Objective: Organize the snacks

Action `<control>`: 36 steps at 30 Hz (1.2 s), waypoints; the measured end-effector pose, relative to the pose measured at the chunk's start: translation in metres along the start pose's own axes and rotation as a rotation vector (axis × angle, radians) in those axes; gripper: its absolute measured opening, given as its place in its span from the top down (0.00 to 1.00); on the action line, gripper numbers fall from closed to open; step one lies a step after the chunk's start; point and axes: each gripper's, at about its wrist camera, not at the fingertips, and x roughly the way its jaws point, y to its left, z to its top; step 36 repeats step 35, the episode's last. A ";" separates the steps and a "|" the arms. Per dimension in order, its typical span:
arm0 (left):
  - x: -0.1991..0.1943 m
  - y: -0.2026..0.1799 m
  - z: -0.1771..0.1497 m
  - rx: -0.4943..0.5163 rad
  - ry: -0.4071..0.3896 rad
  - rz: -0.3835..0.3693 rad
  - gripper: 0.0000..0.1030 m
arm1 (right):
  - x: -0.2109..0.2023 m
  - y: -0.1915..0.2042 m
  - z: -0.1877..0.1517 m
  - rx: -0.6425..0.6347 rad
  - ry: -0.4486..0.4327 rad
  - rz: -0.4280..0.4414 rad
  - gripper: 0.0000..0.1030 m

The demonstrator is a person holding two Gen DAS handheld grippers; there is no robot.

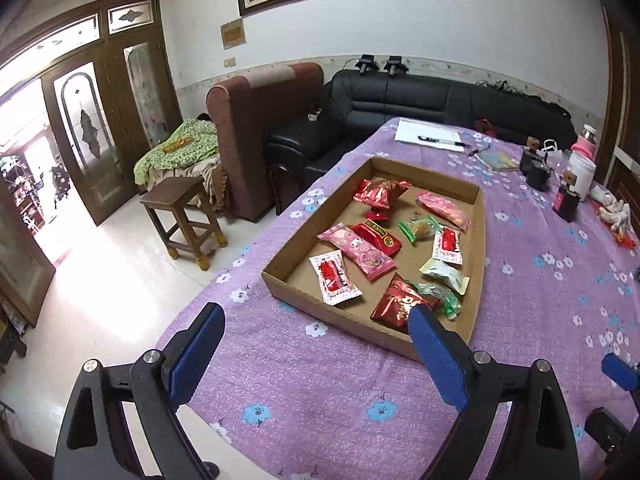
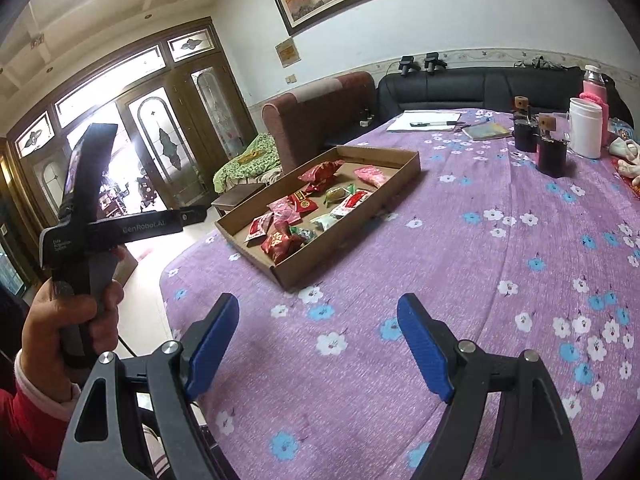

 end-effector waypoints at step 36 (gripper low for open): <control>-0.033 -0.015 -0.007 0.019 -0.071 -0.157 0.01 | -0.010 0.003 -0.014 0.009 -0.008 0.010 0.20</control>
